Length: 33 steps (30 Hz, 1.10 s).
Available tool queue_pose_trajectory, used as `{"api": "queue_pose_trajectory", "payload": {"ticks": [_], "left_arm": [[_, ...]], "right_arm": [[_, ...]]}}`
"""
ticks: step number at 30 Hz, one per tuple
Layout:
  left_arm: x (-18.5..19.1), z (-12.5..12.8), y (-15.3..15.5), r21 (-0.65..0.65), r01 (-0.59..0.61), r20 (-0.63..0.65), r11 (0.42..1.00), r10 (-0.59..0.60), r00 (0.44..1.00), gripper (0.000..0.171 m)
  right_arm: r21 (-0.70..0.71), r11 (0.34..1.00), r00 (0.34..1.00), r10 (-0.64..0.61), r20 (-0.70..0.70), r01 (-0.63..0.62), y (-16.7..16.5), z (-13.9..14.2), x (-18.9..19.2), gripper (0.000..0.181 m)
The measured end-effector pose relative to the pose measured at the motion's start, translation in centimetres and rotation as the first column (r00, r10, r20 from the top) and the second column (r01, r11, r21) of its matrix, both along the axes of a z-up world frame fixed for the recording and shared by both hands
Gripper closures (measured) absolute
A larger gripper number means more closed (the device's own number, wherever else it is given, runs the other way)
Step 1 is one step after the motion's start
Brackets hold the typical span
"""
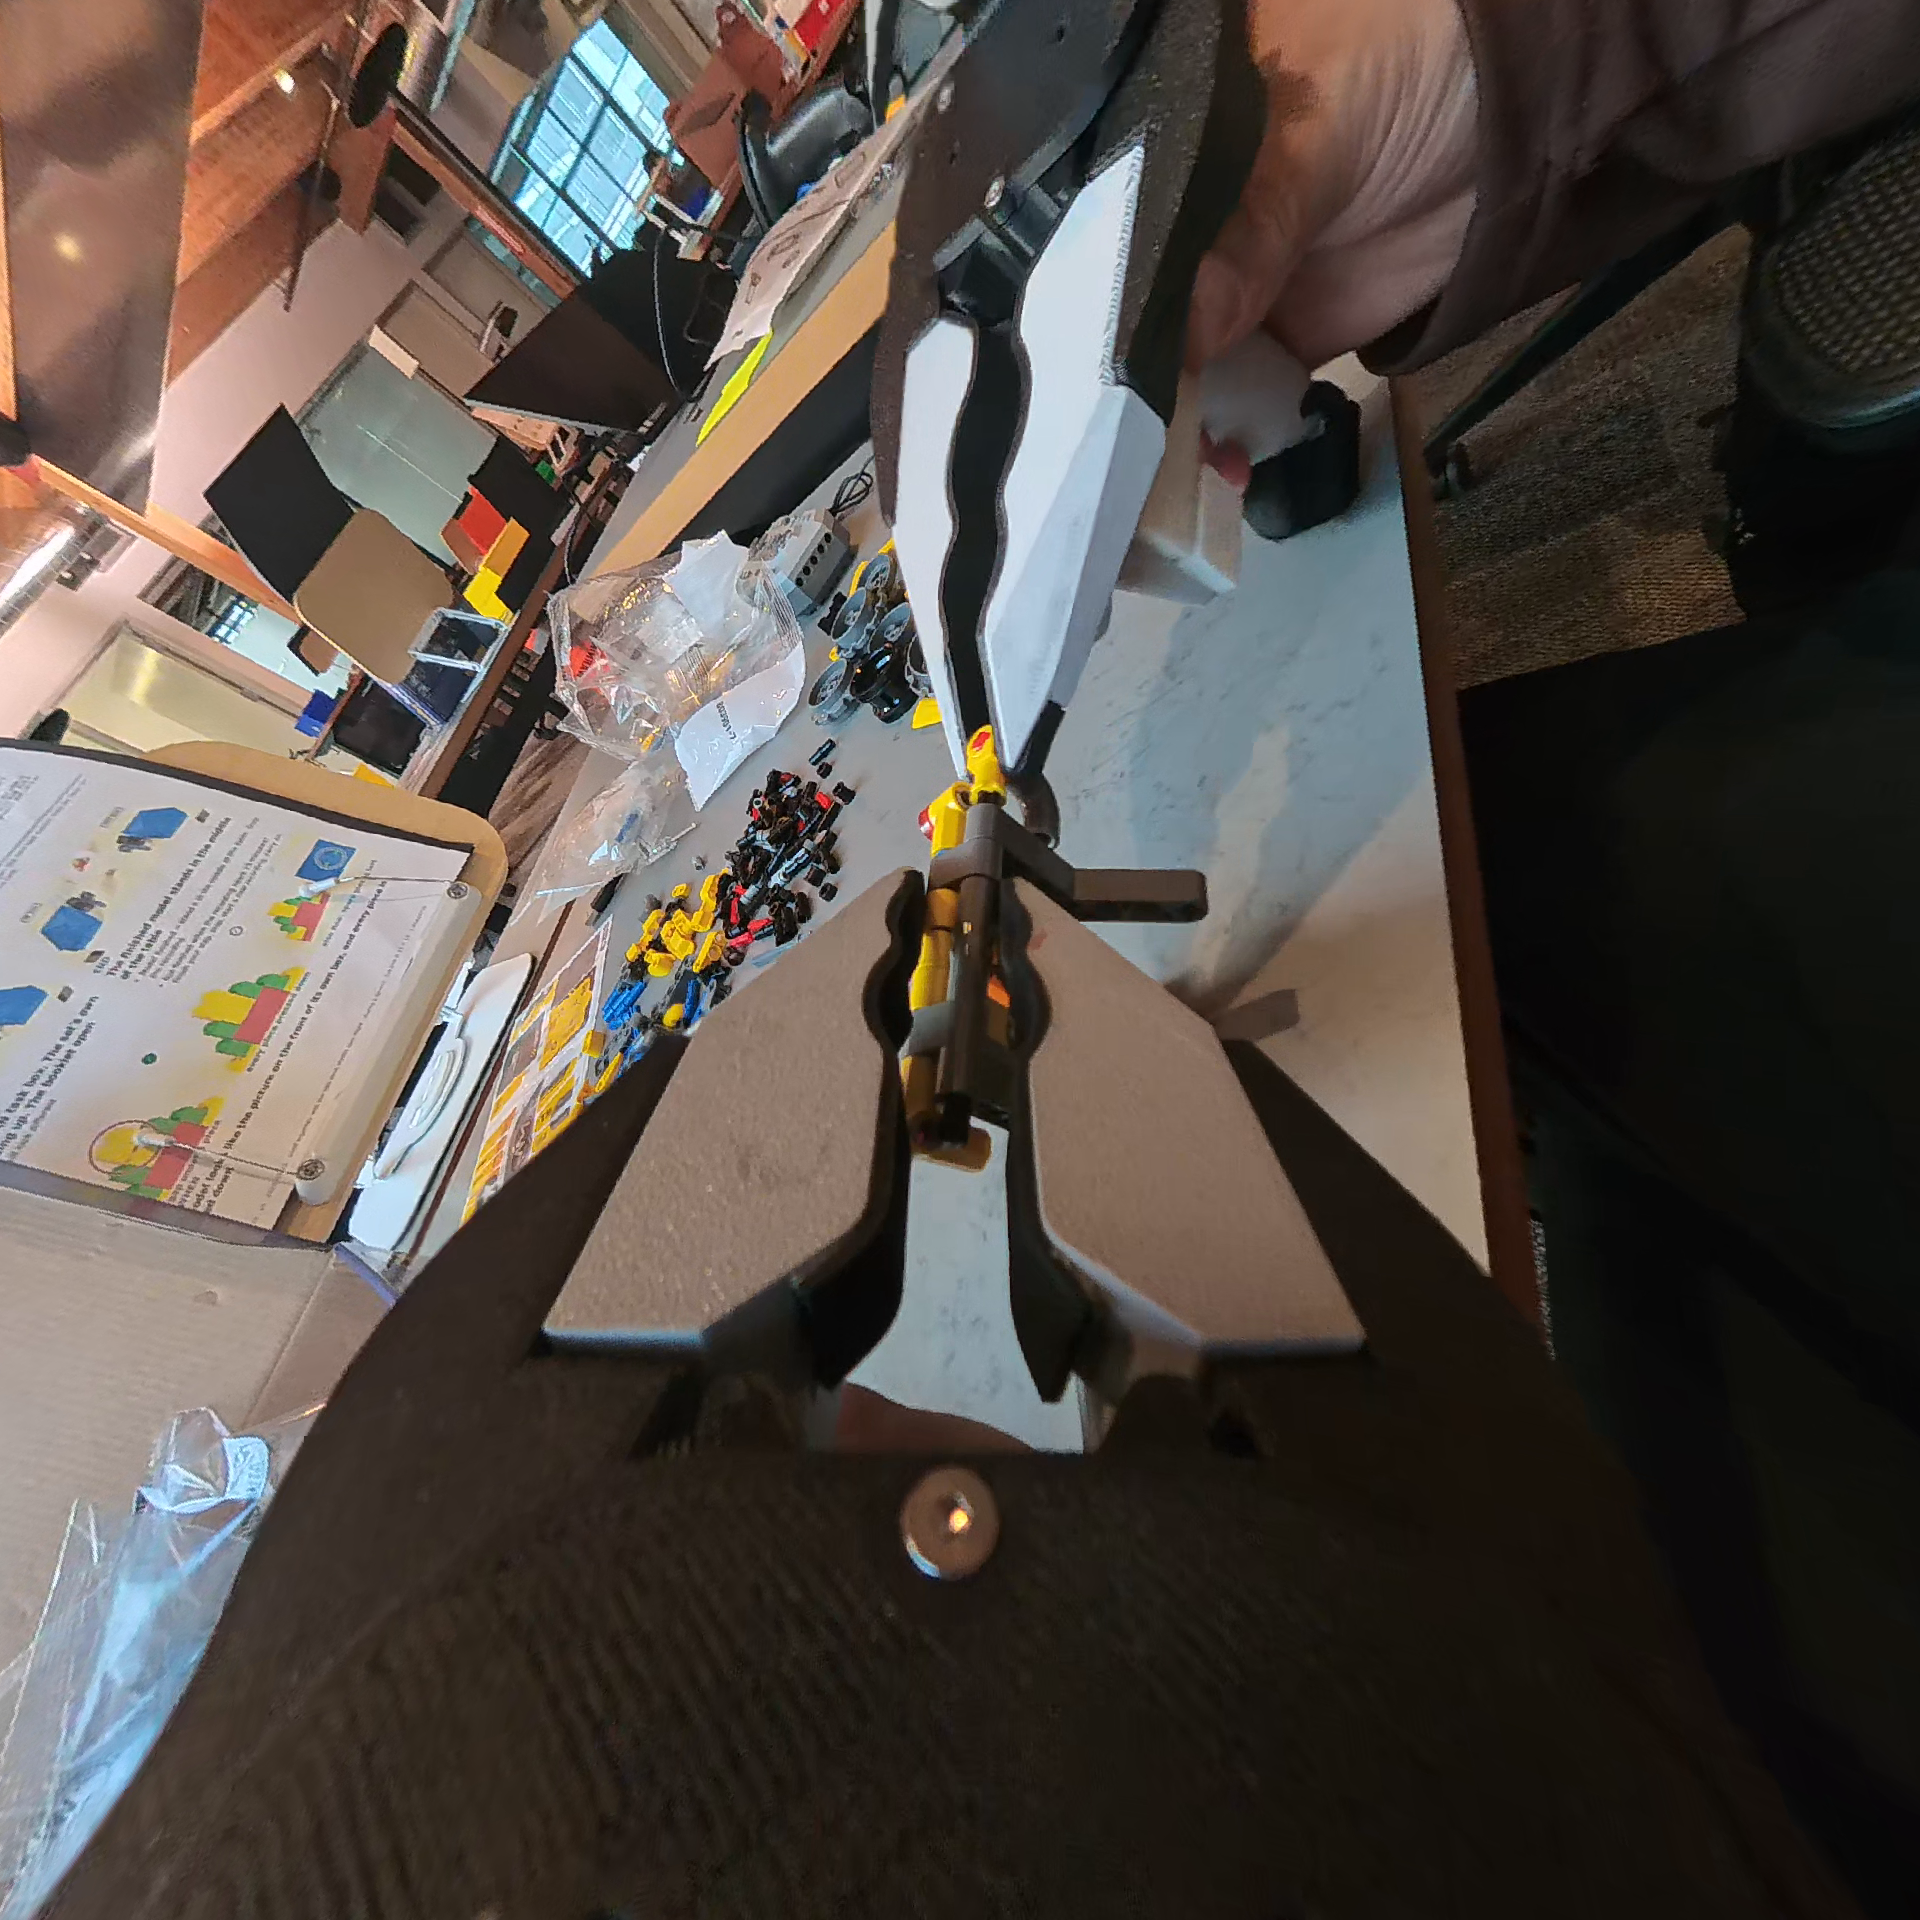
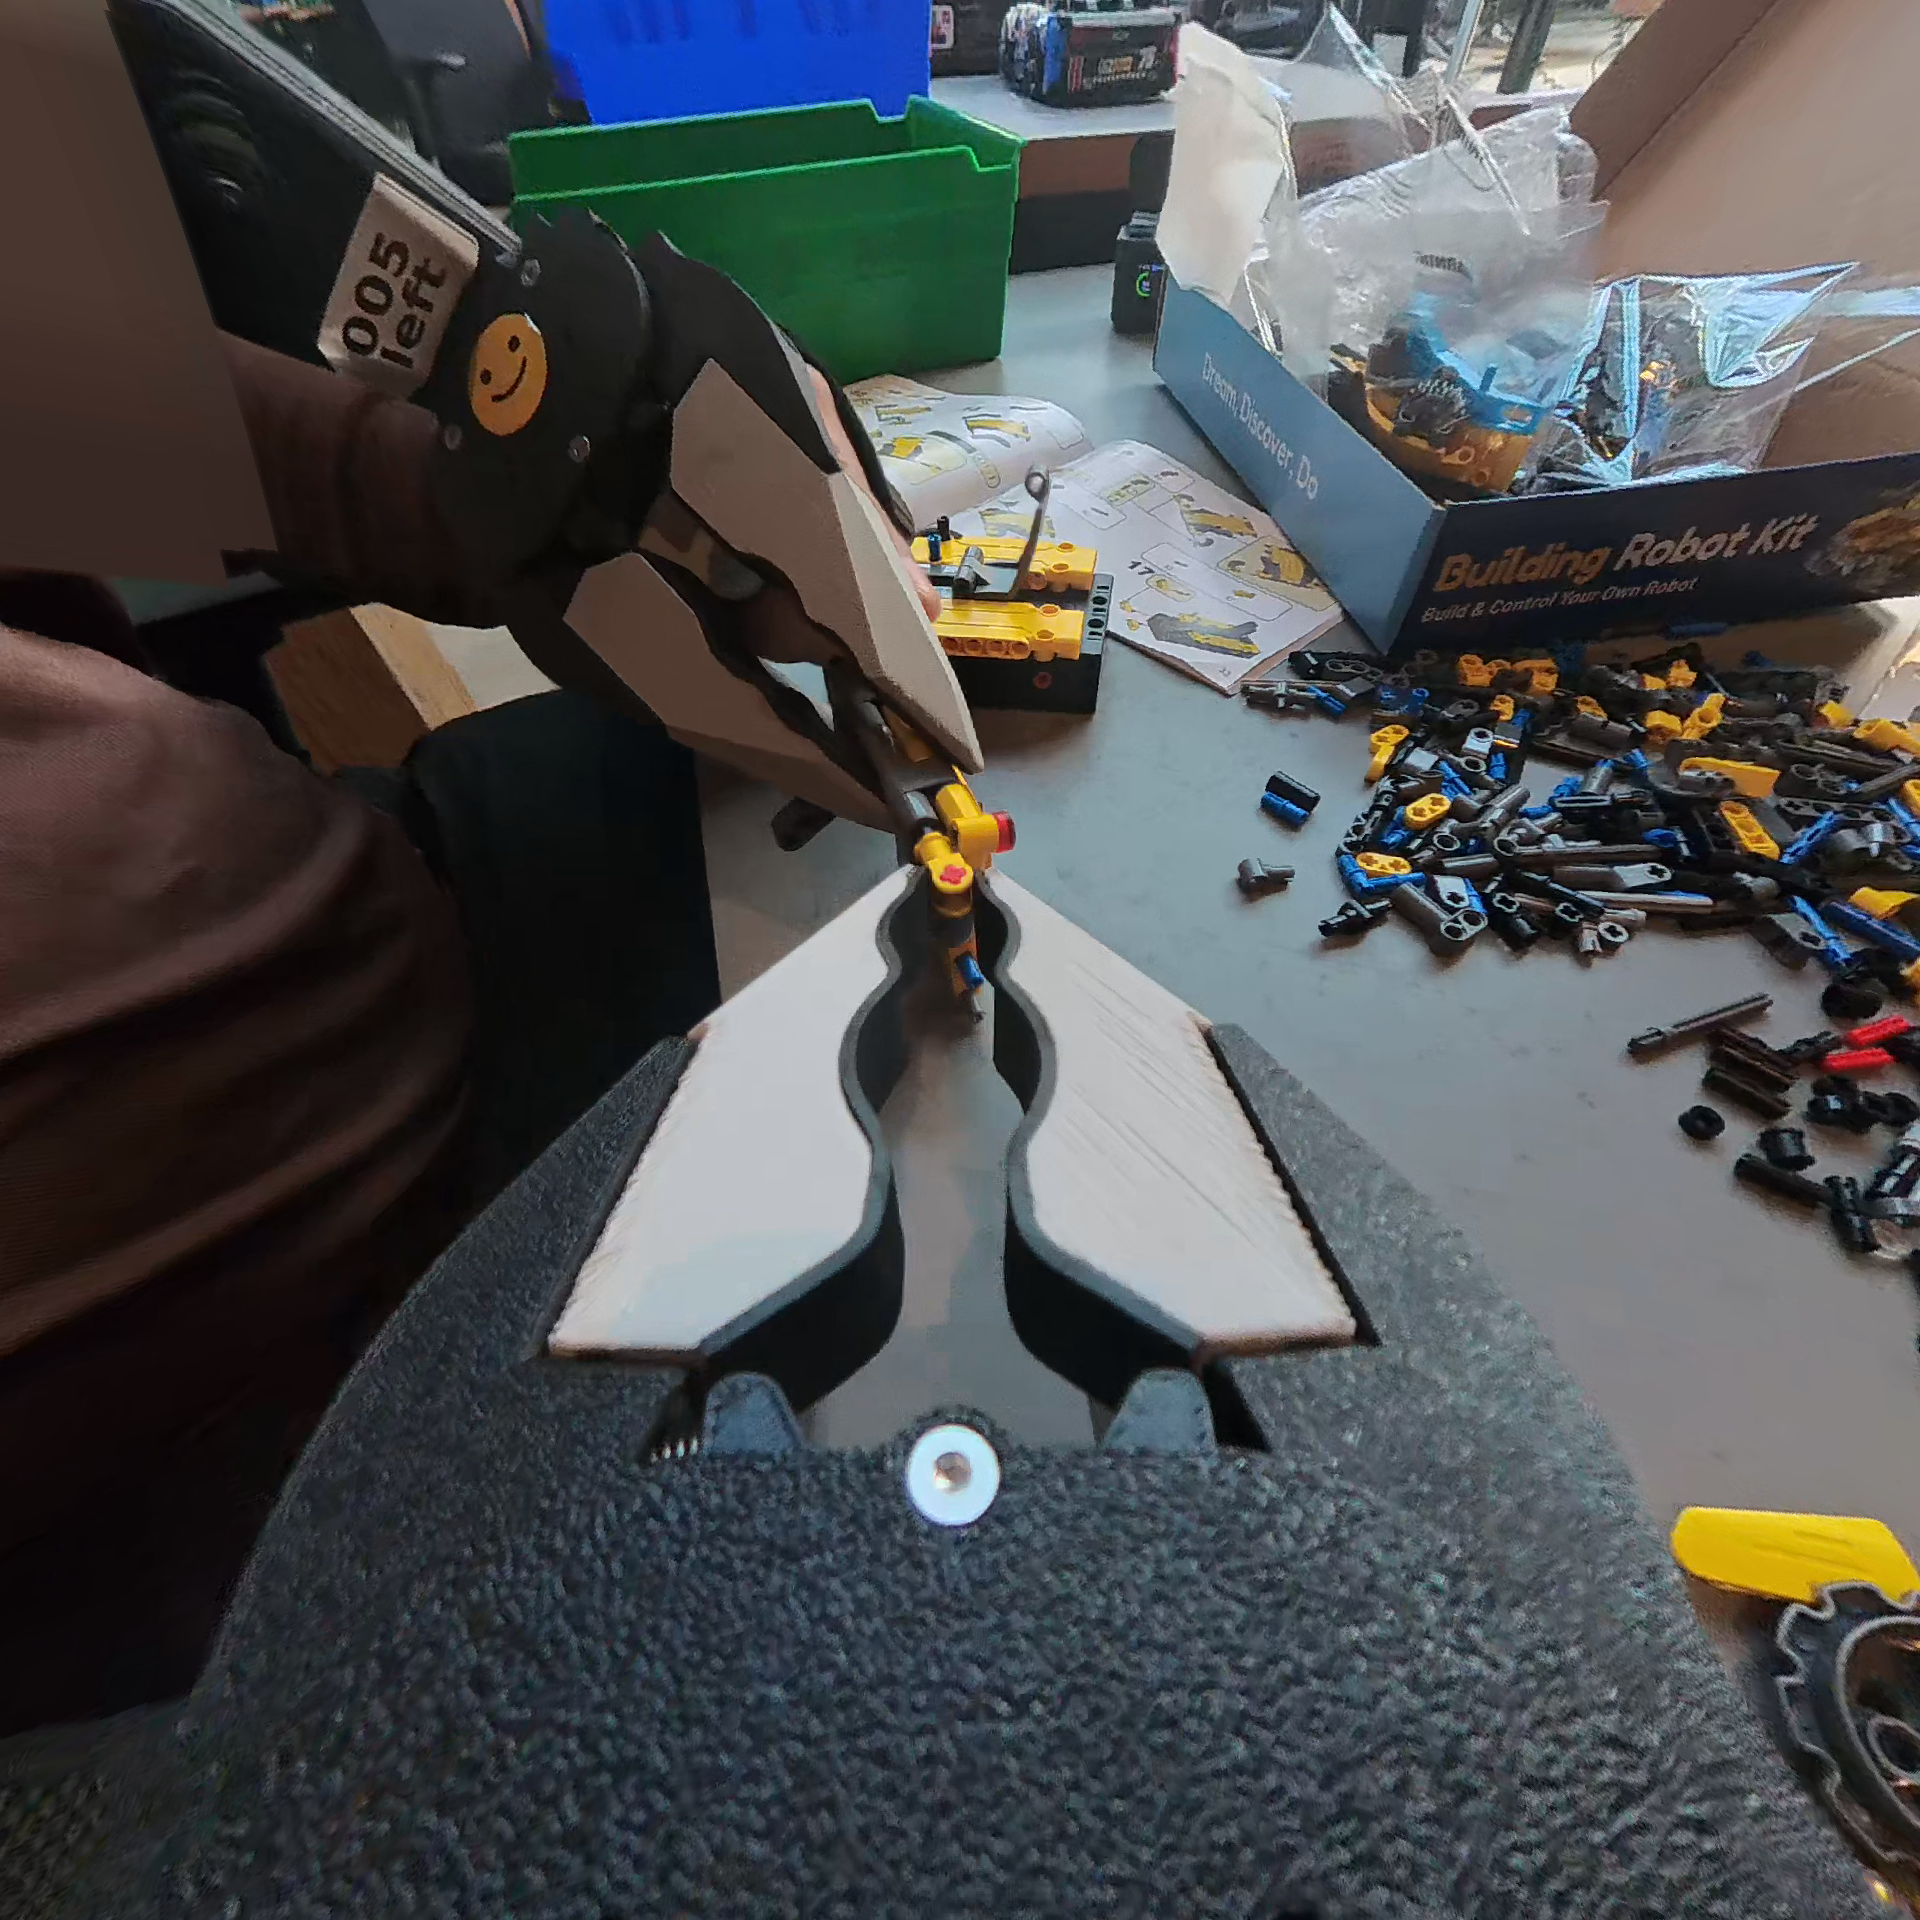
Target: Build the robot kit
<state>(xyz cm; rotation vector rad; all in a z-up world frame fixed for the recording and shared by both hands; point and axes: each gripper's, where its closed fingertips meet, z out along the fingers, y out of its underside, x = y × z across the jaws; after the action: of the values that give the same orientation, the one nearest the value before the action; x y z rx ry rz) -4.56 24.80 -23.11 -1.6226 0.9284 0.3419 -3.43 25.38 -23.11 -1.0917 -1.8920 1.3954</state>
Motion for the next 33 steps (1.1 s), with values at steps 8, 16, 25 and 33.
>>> {"api": "queue_pose_trajectory", "payload": {"ticks": [8, 16, 25, 33], "left_arm": [[0.0, 0.0, -0.1, -0.008, 0.009, 0.016, 1.0, -0.009, 1.0, 0.161], [0.0, 0.0, -0.2, 0.007, 0.023, 0.001, 1.0, -0.023, 1.0, 0.161], [1.9, 0.1, -1.7, 0.043, 0.135, -0.056, 0.99, -0.132, 0.99, 0.161], [1.9, 0.0, -3.4, 0.096, 0.201, -0.163, 0.975, -0.184, 0.969, 0.161]], "right_arm": [[0.011, 0.997, 0.997, 0.076, 0.027, -0.076, -0.5, 0.0, -0.2, 0.174], [0.188, 0.982, 0.999, 0.034, 0.001, -0.034, -0.2, -0.1, -0.1, 0.173], [0.395, 0.919, 1.0, -0.007, -0.019, 0.014, -0.9, -2.2, 0.2, 0.147], [0.442, 0.897, 0.997, 0.051, -0.059, -0.02, -3.5, -2.6, 0.9, 0.174]]}}
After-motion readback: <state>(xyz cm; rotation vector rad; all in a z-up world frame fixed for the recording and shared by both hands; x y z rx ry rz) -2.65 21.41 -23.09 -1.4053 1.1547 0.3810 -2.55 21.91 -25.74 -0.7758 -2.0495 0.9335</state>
